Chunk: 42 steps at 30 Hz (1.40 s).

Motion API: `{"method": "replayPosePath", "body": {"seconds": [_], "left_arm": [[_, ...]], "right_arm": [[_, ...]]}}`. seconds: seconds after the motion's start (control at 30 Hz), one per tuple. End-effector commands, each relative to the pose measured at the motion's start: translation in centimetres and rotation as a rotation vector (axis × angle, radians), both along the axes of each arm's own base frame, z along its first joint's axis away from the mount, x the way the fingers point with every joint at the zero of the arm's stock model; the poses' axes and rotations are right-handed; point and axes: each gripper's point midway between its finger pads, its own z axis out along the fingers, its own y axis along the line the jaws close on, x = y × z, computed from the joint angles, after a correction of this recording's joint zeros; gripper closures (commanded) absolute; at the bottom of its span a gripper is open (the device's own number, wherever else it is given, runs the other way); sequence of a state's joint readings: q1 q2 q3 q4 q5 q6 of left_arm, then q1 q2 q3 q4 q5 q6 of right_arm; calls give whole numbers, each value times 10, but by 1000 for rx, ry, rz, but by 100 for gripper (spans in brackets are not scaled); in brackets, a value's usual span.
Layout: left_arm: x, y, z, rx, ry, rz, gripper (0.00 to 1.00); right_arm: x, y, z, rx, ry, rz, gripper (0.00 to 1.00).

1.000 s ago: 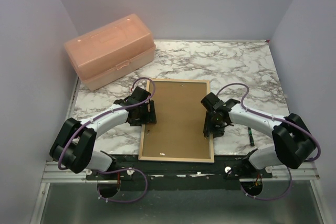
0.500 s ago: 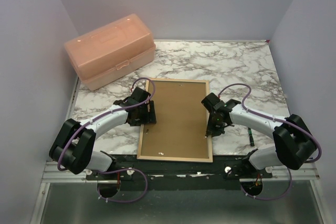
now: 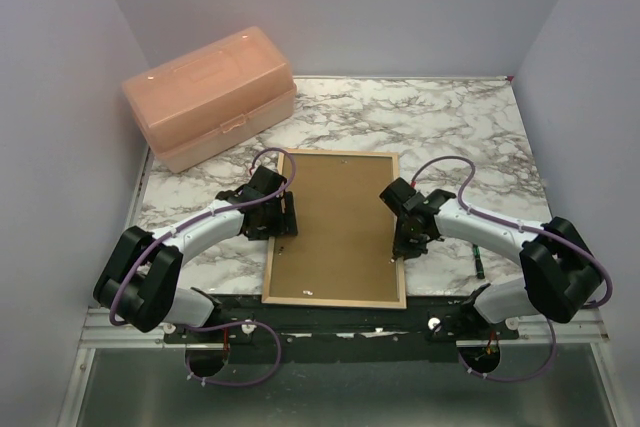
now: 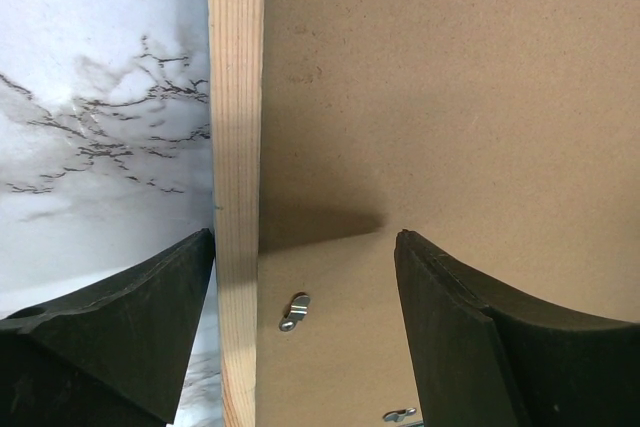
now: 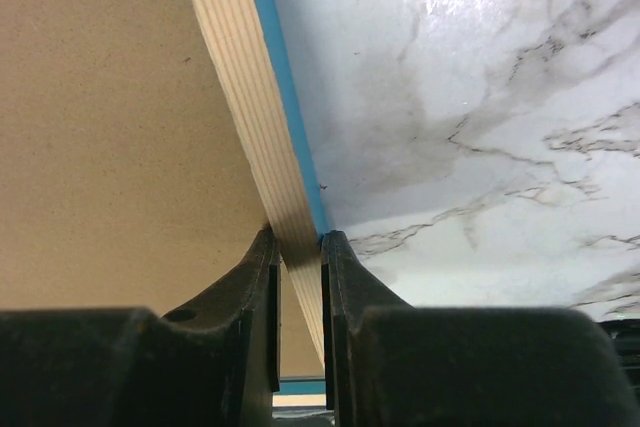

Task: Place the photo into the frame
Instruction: Install the photo frame at the center of the board.

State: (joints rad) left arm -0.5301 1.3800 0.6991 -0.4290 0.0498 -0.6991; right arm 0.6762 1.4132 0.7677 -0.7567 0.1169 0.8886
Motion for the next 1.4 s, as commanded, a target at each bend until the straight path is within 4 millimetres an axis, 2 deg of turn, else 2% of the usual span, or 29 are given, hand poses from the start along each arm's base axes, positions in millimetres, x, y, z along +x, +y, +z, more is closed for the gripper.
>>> {"method": "replayPosePath", "body": {"seconds": [0.0,0.23,0.27,0.37,0.4,0.5,0.53,0.6,0.77,0.83,0.93,1.07,1.2,1.3,1.37], "left_arm": [[-28,-12,-20,-65,112,-49,27],[-35,-22,-19,-96,123,-66,27],[-35,-21,-19,-93,125,-63,27],[-37,-16,-21,-70,127,-55,27],[-37,-14,-22,-60,128,-54,27],[-38,-11,-24,-45,132,-51,26],[-38,-11,-24,-43,131,-51,26],[-37,-11,-24,-42,132,-51,25],[-33,-14,-21,-44,121,-62,25],[-31,-14,-20,-43,116,-64,24],[-29,-16,-19,-45,115,-67,24],[-31,-16,-22,-50,125,-61,25],[-34,-12,-24,-37,133,-58,25],[-35,-9,-26,-21,134,-59,25],[-35,-9,-26,-18,136,-61,25]], "right_arm": [[11,-20,3,-140,-77,52,99],[20,-23,12,-189,-117,39,99],[21,-21,12,-188,-117,39,95],[26,-14,16,-163,-123,41,71],[29,-10,19,-150,-131,41,54],[40,0,32,-104,-161,41,24],[44,2,37,-82,-172,39,17],[55,3,45,-37,-187,24,10],[87,-4,51,109,-199,-5,9],[104,-13,51,161,-205,-39,8],[128,-15,51,255,-205,-52,9],[161,-23,44,228,-202,-64,12],[191,-22,36,188,-203,-69,25],[203,-27,27,142,-193,-74,37],[209,-27,22,127,-190,-75,42]]}}
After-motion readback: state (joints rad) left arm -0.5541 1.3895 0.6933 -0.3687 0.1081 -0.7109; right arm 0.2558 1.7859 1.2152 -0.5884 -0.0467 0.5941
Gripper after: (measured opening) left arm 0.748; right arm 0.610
